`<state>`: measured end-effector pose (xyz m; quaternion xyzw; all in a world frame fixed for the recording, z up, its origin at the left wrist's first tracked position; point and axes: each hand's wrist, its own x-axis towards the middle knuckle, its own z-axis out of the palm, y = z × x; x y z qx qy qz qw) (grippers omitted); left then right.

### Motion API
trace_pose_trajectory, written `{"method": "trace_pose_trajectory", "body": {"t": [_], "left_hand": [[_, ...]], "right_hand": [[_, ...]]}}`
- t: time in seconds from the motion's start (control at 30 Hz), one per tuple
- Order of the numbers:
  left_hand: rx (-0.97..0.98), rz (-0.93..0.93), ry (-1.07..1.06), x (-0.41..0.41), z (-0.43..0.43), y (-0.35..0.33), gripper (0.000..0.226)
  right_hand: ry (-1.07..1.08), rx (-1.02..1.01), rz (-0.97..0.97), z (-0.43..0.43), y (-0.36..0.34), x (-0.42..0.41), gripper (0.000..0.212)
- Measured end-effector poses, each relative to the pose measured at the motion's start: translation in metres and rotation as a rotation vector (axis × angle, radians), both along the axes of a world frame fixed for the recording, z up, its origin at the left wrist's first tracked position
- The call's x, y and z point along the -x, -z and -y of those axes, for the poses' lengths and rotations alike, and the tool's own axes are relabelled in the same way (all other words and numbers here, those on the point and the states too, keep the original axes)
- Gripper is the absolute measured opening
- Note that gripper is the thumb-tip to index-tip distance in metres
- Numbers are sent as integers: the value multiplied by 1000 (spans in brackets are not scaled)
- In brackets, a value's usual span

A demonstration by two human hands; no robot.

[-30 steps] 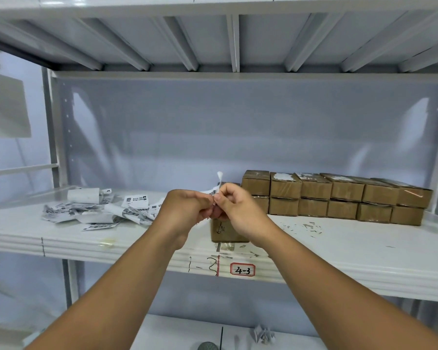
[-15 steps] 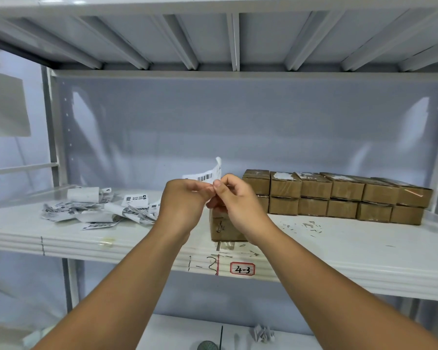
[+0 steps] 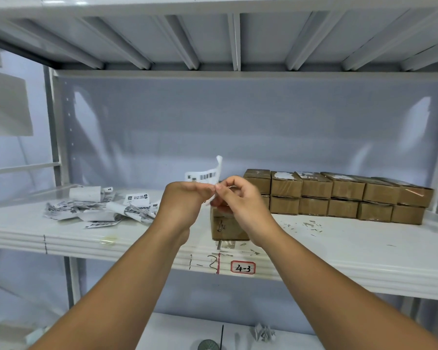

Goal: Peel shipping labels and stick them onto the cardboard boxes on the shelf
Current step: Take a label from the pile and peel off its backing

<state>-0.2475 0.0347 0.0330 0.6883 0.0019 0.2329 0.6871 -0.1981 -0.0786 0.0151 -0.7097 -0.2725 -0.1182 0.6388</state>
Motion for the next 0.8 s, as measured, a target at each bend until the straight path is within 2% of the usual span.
{"method": "trace_pose_trajectory", "body": {"t": [0.13,0.33,0.57,0.8], "left_hand": [[-5,26,-25,0,0,0,11],[-87,44,-88,-1,0,3,20],[-54,-58,-36,-4,-5,3,10],[-247,-47,-49,-8,-4,6,21]], "right_hand": [[26,-26,24,-4,-2,2,17],[27,54,7,-7,-1,-1,21],[6,152,26,-5,-4,0,23],[60,243,79,2,-8,4,15]]}}
